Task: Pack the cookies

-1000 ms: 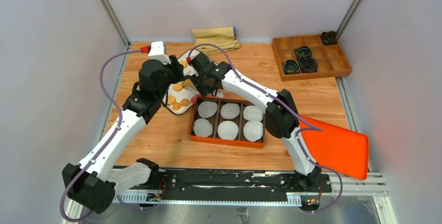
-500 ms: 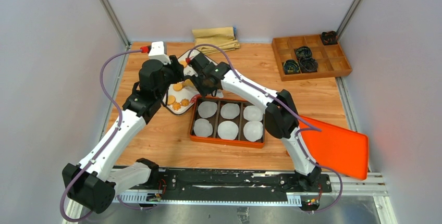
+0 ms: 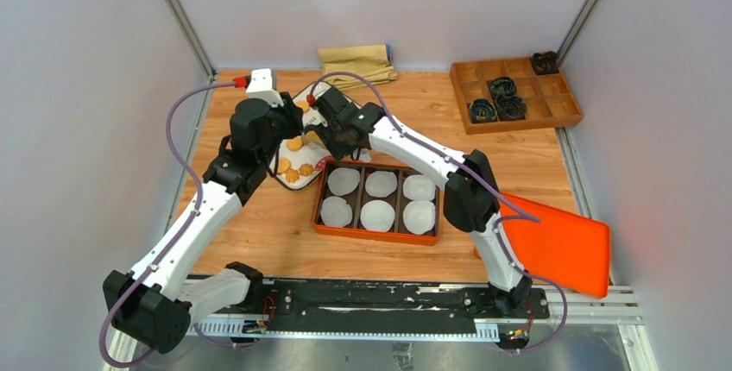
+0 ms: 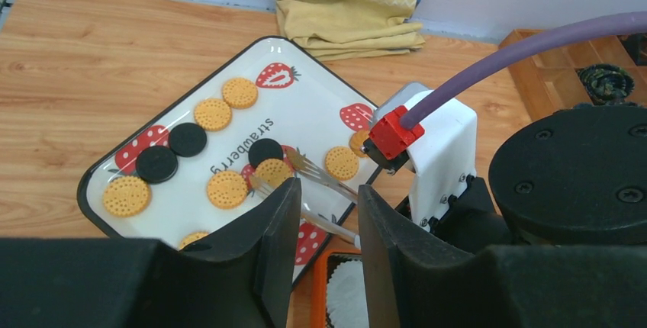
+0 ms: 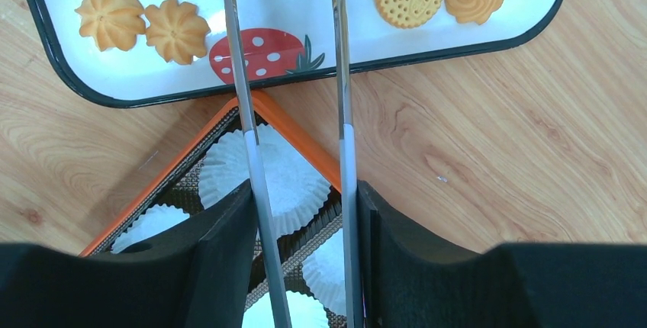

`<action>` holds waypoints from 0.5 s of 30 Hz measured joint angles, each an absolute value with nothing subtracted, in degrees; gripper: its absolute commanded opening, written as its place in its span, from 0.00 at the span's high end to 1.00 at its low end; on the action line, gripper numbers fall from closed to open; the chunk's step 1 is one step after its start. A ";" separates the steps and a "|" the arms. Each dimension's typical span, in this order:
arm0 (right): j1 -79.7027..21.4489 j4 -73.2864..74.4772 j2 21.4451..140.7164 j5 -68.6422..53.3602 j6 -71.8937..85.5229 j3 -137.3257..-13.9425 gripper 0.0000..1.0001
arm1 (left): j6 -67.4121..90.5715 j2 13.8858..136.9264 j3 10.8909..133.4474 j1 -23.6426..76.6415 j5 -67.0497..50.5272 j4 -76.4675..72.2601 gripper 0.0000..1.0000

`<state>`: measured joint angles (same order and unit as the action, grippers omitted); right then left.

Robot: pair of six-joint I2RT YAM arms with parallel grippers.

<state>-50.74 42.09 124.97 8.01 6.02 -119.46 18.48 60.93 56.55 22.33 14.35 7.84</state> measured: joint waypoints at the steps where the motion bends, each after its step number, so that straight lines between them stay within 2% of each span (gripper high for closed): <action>1: -50.78 42.06 124.97 7.99 6.00 -119.33 1.00 | 18.48 60.93 56.55 22.33 14.33 7.84 0.64; 6: -50.87 42.15 124.97 7.44 6.00 -119.22 0.99 | 18.48 60.93 56.55 22.33 14.20 7.86 0.68; 8: -50.87 42.30 124.99 6.98 6.04 -119.22 0.91 | 18.46 60.93 56.55 22.33 14.20 7.86 0.68; 12: -50.87 42.87 125.08 6.44 6.15 -119.26 0.69 | 18.46 60.93 56.55 22.33 14.20 7.90 0.68; 15: -50.87 43.13 125.45 6.39 6.22 -119.31 0.58 | 18.46 60.93 56.55 22.33 14.20 7.94 0.67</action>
